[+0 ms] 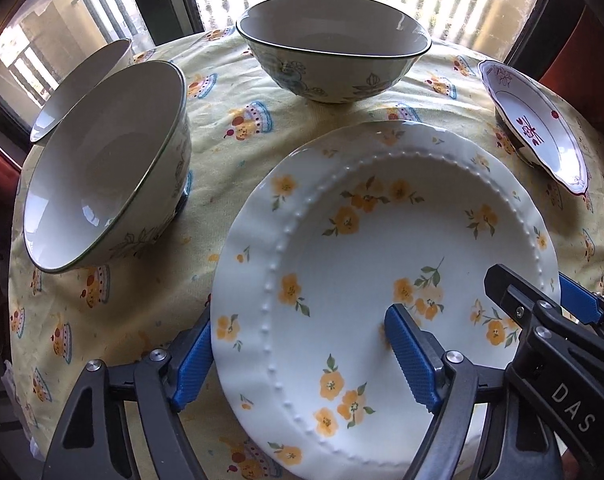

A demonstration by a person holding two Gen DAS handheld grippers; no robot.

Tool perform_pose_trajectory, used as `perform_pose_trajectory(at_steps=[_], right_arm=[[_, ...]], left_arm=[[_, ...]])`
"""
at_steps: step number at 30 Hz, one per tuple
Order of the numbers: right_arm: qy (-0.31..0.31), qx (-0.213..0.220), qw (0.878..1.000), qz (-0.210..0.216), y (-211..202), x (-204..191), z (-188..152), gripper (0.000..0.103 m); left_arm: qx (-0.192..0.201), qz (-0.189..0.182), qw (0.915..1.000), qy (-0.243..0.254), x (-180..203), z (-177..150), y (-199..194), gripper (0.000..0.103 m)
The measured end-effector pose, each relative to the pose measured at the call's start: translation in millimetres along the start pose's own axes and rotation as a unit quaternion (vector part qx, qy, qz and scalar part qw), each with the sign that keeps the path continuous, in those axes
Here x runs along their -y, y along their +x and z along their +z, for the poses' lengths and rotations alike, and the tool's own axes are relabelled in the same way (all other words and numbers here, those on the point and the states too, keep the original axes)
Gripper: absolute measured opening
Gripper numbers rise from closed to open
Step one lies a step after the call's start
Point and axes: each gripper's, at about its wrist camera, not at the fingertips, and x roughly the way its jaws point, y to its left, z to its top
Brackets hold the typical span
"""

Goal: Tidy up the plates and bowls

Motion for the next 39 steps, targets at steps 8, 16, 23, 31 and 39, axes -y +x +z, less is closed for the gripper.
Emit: perform_pose_trajectory(at_steps=[8,16,23,31,39], right_arm=[[-0.006,-0.028,1.0,0.012,-10.6,-19.0,-38.2,0.068],[-0.004,-0.032,0.999,0.011,-11.8,-26.7,-51.2,0.056],[-0.003,-0.024,1.0,-0.006,-3.7,-29.9,-48.6,0.057],[-0.006,-0.023,0.999,-0.025,-13.5,-36.5,-51.7,0.057],[0.009,-0.005,0.999,-0.051,-53.5,-37.0,-68.7,0.057]], left_arm=[[-0.019,0.0,0.9998,-0.007,-27.8,-34.9,-7.3,0.078],[-0.016,0.002,0.9998,-0.008,-38.6,-40.1,-8.3,0.077],[-0.002,0.0,0.9999,0.011,-33.4,-25.6,-1.2,0.079],[0.007,-0.01,0.9991,0.04,-33.8,-26.2,-12.8,0.078],[0.026,-0.031,0.9976,0.056,-30.1,-32.3,-42.2,0.078]])
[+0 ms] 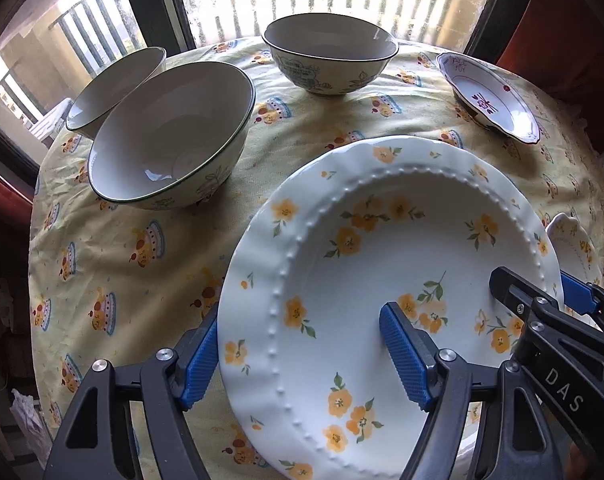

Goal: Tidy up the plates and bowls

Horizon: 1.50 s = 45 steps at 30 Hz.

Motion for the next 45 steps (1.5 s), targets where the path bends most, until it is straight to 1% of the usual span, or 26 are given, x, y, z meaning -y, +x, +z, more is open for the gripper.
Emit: perform_pose_trajectory(at_steps=[3,10,12,14,19,24,27,37,41,45], right_arm=[[0.004,0.011,1.0,0.004,-11.7,6.6,-4.7,0.057],[-0.002,0.032,0.999,0.027,-30.7,31.6,-10.4,0.057],[-0.005,0.037,0.999,0.032,-33.9,42.8,-10.6,0.057],[-0.011,0.032,0.999,0.04,-36.6,55.3,-10.2,0.057],[-0.027,0.039,0.998,0.05,-47.0,90.5,-5.6,0.057],[-0.037,0.049,0.997,0.05,-54.5,128.1,-1.1,0.057],[-0.035,0.05,0.997,0.047,-54.1,150.4,-0.2,0.057],[-0.038,0.046,0.998,0.027,-43.0,217.6,-2.4,0.057],[-0.042,0.034,0.998,0.018,-34.2,236.8,-4.5,0.057],[-0.051,0.023,0.998,0.015,-24.2,247.5,-5.4,0.057]], left_arm=[[0.016,0.005,0.9999,0.002,6.9,-3.7,-13.9,0.078],[0.035,0.018,0.999,-0.019,31.5,-16.6,-32.5,0.078],[0.034,0.024,0.9987,-0.029,42.6,-18.9,-36.2,0.078],[0.036,0.03,0.9981,-0.039,55.6,-21.4,-41.9,0.078],[0.04,0.033,0.9969,-0.059,90.9,-25.0,-50.3,0.078],[0.049,0.032,0.9961,-0.065,128.6,-26.5,-54.1,0.078],[0.051,0.032,0.9962,-0.064,149.1,-27.5,-53.1,0.078],[0.041,0.007,0.9966,-0.07,209.6,-30.7,-31.8,0.078],[0.029,0.0,0.9966,-0.076,225.7,-34.9,-20.4,0.078],[0.018,-0.002,0.996,-0.087,235.9,-39.3,-9.8,0.078]])
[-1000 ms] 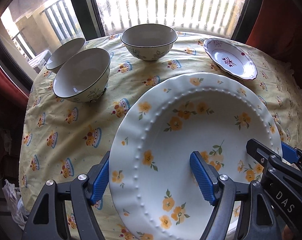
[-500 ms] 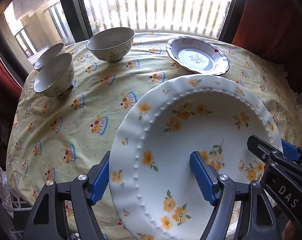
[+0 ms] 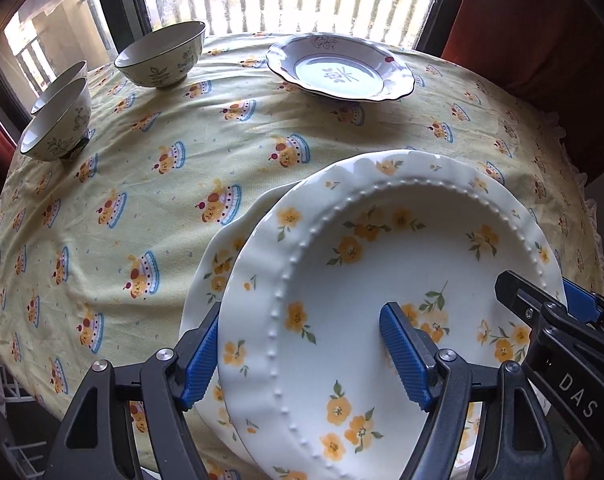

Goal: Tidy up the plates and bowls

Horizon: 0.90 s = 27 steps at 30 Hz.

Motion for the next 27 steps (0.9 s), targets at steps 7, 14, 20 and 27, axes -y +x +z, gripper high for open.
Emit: perform_pose_trajectory(at_steps=[7,14,20,27], right_arm=[[-0.019,-0.014,1.0,0.006,13.4,6.1,-0.2,0.057],[-0.03,-0.027,0.999,0.015,23.4,3.3,-1.2,0.057],[-0.032,-0.027,0.999,0.017,24.8,4.2,-0.8,0.056],[-0.03,-0.02,0.999,0.02,24.4,5.0,-4.2,0.053]], left_arm=[[-0.021,-0.002,0.9995,-0.025,0.9,-7.7,14.5,0.078],[-0.028,0.006,0.9987,-0.043,-1.3,-14.3,22.0,0.078],[-0.024,0.012,0.9987,-0.043,-0.2,-12.9,23.6,0.079],[-0.018,0.049,0.9984,-0.021,9.6,-9.1,24.7,0.085]])
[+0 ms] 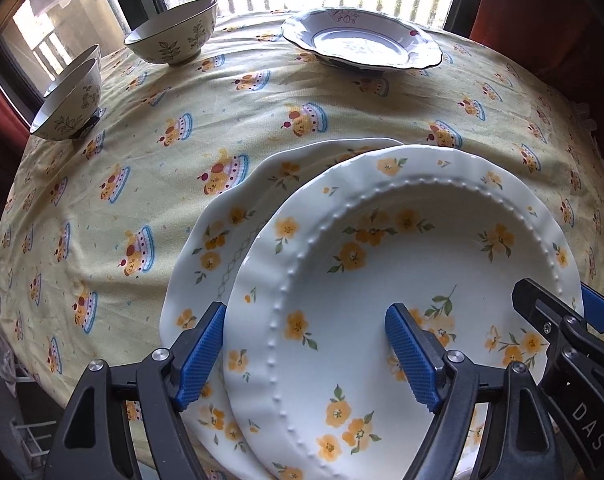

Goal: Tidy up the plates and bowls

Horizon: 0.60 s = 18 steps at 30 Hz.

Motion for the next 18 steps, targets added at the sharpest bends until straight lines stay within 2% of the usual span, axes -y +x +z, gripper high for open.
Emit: perform_pose_trajectory(at_steps=[5,11,16,18], right_arm=[[0.002,0.008,1.0,0.002,-3.7,1.3,-2.4,0.051],[0.013,0.03,0.999,0.0,-12.1,7.2,-3.8,0.042],[0.003,0.026,1.0,0.012,-12.1,7.1,-2.2,0.033],[0.004,0.024,1.0,0.011,-11.5,5.5,-2.0,0.033]], left_arm=[[0.001,0.01,1.0,0.001,2.0,2.4,1.4,0.093],[-0.027,0.005,0.9994,-0.02,-2.4,2.8,0.9,0.092],[-0.006,0.001,0.9999,-0.016,-2.6,-0.4,-21.1,0.092],[0.0,0.003,0.9999,-0.012,-3.0,-1.0,-28.0,0.093]])
